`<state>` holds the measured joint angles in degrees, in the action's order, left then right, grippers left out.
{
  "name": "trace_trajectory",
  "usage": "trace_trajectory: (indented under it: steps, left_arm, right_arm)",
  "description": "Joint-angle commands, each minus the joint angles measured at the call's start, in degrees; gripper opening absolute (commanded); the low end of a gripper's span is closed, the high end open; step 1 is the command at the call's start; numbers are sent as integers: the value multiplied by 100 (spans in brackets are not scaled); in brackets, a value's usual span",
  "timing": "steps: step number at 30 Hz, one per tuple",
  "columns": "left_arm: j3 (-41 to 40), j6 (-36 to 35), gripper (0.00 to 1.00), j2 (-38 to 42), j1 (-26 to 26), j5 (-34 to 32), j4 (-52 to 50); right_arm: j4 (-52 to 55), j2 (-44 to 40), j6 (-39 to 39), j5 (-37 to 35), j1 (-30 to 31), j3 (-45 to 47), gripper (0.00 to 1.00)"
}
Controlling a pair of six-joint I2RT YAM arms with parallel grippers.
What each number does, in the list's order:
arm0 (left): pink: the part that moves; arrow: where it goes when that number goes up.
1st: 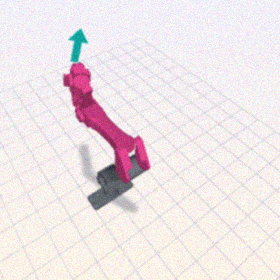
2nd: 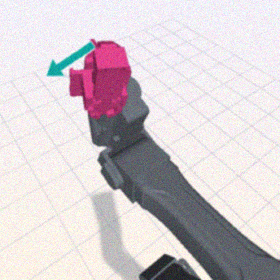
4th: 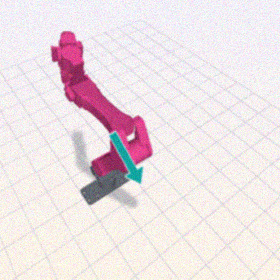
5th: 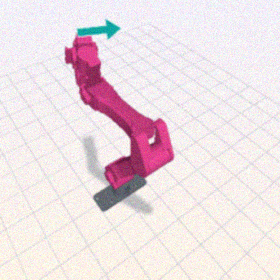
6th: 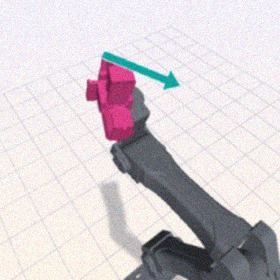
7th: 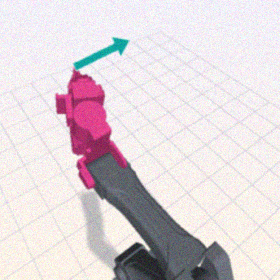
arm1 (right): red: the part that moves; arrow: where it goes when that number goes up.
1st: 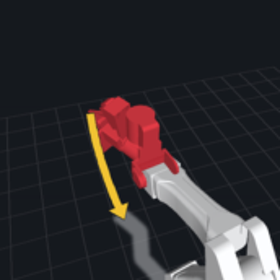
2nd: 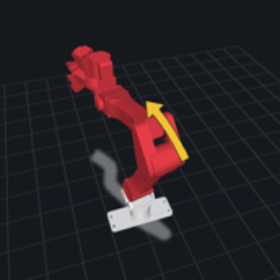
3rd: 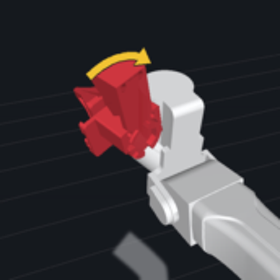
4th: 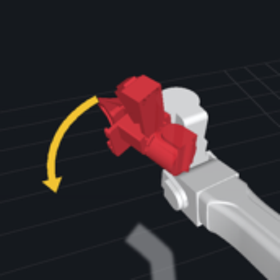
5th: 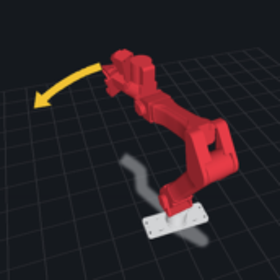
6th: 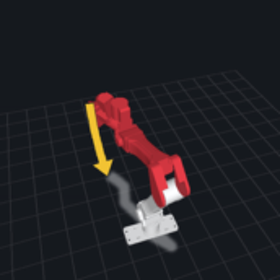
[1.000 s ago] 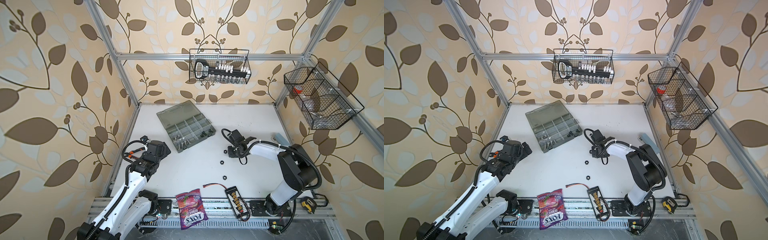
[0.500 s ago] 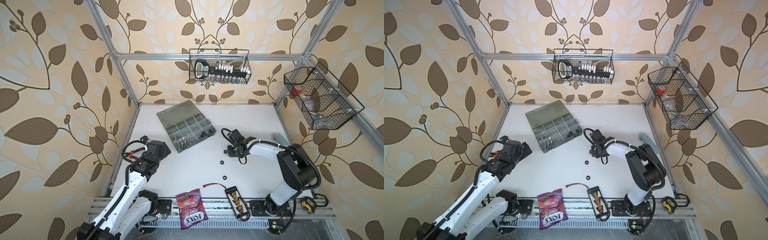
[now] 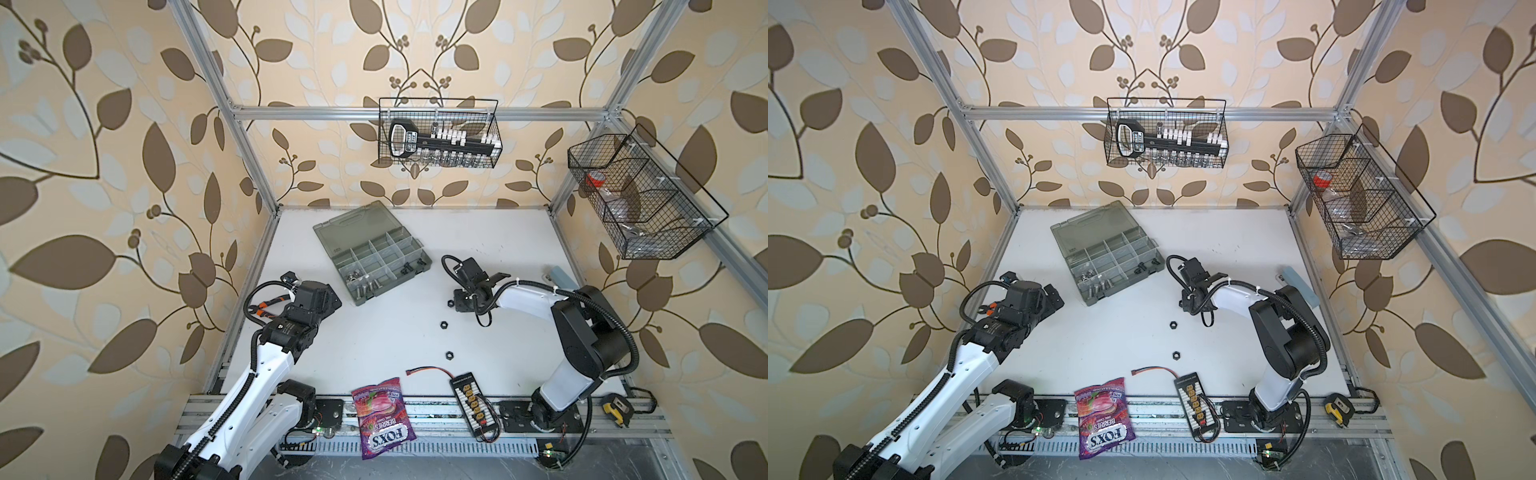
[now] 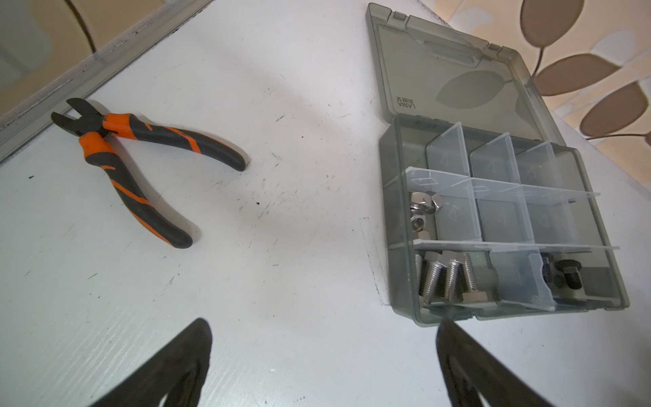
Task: Sort the screws and nuts into containers
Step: Pick up the nut from the center of the table.
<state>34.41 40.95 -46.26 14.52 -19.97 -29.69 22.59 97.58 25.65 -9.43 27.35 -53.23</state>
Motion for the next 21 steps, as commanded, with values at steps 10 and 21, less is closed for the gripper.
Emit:
trace_trajectory:
  steps: [10,21]
  left_arm:
    - [0,80,99,18,-56,-111,-11]
    - [230,97,99,-306,-55,-75,-181]
  right_arm:
    - [261,-22,-26,38,24,17,10]
    - [481,-389,-144,105,118,-522,0]
